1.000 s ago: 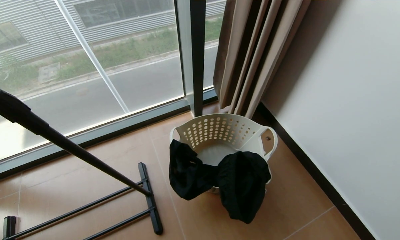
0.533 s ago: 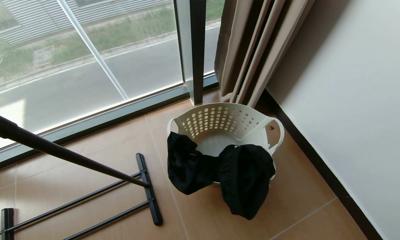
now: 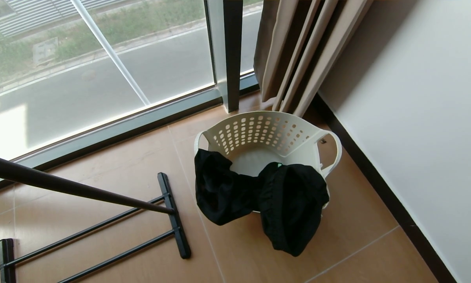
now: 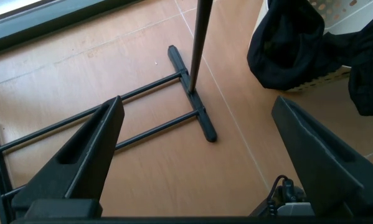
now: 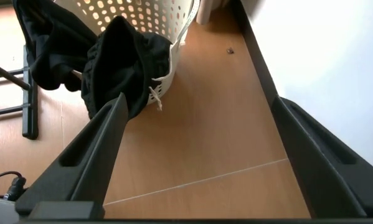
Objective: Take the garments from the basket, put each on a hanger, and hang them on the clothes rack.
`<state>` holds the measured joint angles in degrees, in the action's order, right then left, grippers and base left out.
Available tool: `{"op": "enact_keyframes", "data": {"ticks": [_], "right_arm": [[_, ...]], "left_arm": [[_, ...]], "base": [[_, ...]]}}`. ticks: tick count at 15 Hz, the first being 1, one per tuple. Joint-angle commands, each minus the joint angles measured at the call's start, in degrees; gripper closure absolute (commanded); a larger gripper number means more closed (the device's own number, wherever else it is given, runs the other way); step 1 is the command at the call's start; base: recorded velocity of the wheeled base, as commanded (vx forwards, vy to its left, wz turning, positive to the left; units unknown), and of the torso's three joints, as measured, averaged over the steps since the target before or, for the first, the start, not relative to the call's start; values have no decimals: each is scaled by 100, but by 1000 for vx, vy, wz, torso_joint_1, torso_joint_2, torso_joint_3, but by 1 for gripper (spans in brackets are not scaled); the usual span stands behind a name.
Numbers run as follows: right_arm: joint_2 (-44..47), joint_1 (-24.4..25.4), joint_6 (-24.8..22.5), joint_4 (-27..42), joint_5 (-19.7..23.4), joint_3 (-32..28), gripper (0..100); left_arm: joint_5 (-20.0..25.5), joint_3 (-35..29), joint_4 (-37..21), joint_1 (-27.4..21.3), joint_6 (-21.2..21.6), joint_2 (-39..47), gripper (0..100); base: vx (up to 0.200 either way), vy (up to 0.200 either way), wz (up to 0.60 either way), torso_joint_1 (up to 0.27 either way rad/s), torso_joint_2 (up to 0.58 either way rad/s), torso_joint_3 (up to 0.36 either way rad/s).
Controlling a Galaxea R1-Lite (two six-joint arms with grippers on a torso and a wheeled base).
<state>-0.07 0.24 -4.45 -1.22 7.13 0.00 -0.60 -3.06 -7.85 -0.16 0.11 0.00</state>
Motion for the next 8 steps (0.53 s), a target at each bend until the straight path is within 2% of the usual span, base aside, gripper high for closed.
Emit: {"op": "enact_keyframes", "data": {"ticks": [1,2,3,5,8], "right_arm": [[95,2,-3,-1,-1,0,0],[341,28,-12,-45,25,-44,0],[974,134,-3,-71,183,-448,0],[1941,582,-21,-247,245,-765,0],[3541,1294,-372,-1073,236,-914,0]], "left_arm": [[-2,-2,3,-2,-11,0,0],[-2,-2,3,-2,-11,0,0],[-2,-2,3,-2,-11,0,0],[-2,-2,3,-2,-11,0,0],[-2,-2,3,-2,-11,0,0]], "base": [[0,0,0,0,0,0],[0,0,0,0,0,0],[0,0,0,0,0,0],[0,0,0,0,0,0],[0,0,0,0,0,0]]}}
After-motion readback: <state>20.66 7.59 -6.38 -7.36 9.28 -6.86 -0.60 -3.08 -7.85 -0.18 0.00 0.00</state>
